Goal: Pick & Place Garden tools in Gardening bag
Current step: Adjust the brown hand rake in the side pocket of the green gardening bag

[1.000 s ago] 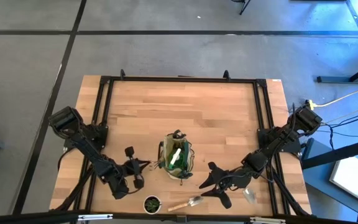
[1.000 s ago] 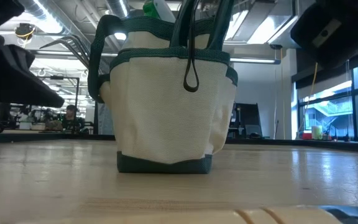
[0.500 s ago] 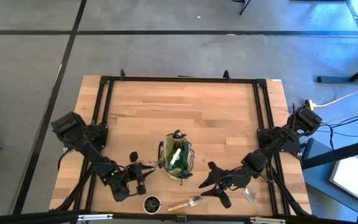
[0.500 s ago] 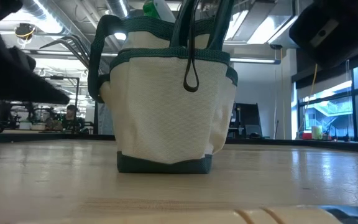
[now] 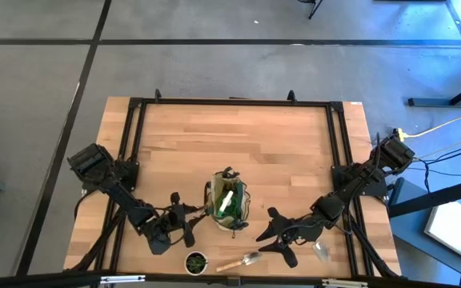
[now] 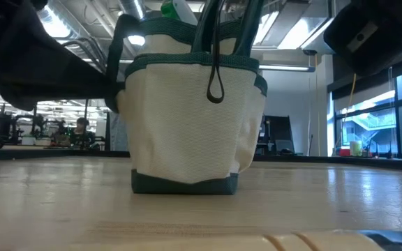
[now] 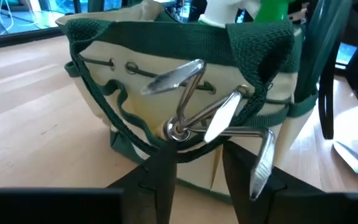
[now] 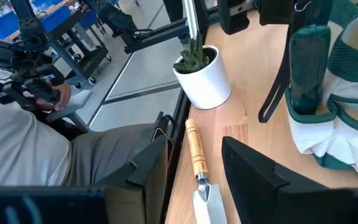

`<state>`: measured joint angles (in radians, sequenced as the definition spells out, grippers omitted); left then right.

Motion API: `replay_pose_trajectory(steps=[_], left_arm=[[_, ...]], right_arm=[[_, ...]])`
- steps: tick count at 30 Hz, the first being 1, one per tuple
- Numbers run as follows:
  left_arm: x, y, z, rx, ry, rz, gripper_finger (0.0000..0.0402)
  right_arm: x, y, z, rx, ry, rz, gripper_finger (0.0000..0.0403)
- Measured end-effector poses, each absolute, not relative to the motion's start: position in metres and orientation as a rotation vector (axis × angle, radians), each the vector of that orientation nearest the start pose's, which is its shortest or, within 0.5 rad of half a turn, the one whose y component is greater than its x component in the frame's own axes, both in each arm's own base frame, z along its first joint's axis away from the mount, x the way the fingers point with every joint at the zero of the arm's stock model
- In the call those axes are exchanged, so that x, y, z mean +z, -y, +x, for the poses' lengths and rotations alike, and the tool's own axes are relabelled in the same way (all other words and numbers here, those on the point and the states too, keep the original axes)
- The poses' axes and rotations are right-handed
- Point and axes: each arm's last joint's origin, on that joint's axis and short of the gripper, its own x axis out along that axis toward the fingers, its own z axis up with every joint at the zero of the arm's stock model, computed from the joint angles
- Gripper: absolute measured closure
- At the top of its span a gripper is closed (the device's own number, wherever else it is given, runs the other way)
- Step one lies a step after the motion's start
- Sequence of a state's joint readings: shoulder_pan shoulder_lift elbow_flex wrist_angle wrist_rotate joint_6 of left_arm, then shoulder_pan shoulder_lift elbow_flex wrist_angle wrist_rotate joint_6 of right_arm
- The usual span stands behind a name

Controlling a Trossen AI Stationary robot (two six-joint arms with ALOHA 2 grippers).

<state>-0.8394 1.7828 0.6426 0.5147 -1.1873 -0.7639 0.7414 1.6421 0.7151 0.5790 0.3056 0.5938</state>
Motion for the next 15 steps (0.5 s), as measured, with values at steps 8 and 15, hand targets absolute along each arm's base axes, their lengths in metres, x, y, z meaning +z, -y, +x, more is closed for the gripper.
replay_pose_trajectory(steps=[8, 15], left_arm=[[0.122, 0.206, 0.215, 0.471, -0.116, -0.228, 0.0263], [0.129, 0.213, 0.208, 0.523, -0.039, -0.197, 0.0263]], right_arm=[[0.174, -0.212, 0.244, 0.327, -0.418, 0.398, 0.0247], [0.174, -0.212, 0.245, 0.327, -0.418, 0.398, 0.0247]])
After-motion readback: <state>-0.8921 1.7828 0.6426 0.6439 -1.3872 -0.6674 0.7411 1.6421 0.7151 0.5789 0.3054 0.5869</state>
